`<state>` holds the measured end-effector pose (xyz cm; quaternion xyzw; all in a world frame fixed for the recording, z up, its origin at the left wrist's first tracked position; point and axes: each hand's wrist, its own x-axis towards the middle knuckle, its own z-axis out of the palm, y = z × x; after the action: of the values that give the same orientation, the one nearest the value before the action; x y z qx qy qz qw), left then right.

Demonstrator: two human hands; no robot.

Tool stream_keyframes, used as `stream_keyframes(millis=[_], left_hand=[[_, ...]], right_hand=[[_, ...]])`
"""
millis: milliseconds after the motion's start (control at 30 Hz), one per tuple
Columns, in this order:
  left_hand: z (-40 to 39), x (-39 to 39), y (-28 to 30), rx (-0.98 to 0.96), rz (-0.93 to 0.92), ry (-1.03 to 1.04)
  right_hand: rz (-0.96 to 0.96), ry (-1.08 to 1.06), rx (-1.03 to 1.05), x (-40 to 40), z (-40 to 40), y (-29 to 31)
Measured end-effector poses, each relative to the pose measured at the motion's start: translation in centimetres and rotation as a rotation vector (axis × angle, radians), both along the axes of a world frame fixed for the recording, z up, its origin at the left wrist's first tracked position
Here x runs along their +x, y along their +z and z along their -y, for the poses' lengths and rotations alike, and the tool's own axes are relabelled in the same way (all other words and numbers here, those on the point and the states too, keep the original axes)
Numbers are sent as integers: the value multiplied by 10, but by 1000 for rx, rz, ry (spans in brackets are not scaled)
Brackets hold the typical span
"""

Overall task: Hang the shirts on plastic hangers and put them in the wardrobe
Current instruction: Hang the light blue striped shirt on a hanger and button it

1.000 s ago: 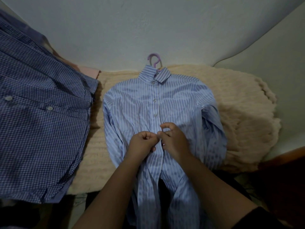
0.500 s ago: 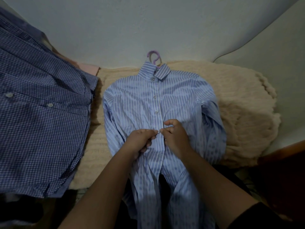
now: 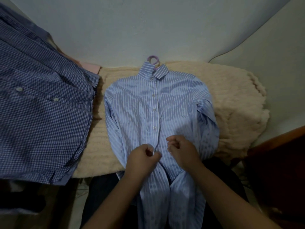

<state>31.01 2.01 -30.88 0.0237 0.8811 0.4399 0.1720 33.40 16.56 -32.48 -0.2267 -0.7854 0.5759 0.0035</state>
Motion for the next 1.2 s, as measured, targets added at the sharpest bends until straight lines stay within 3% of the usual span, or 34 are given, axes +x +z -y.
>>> stream_keyframes(millis=[167, 333, 433, 700, 1200], left_hand=[[14, -7, 1, 156, 175, 65], [23, -15, -4, 406, 435, 125], [23, -14, -2, 478, 486, 105], [20, -13, -7, 458, 433, 59], [10, -18, -8, 489, 532, 154]], right_hand=[[-17, 332, 343, -3, 5, 9], [64, 330, 444, -8, 20, 7], [132, 300, 383, -11, 21, 14], [209, 131, -56, -11, 16, 19], [141, 190, 36, -10, 20, 15]])
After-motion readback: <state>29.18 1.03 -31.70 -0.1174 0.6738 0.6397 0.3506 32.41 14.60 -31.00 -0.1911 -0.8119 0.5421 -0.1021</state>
